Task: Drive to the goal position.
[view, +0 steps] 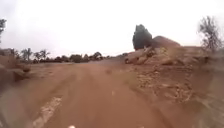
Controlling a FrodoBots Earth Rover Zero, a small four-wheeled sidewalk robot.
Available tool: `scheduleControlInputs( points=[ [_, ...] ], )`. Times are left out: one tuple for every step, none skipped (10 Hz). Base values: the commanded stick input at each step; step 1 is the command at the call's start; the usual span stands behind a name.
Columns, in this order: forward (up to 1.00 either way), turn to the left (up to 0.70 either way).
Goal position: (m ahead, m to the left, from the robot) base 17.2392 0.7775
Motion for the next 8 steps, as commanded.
scheduleControlInputs(
  points=[
    [0.50, 0.00],
    [0.50, 0.00],
    [0.50, 0.00],
    [0.50, 0.00],
    [0.50, 0.00],
    [0.50, 0.00],
    [0.50, 0.00],
    [0.50, 0.00]
  ],
)
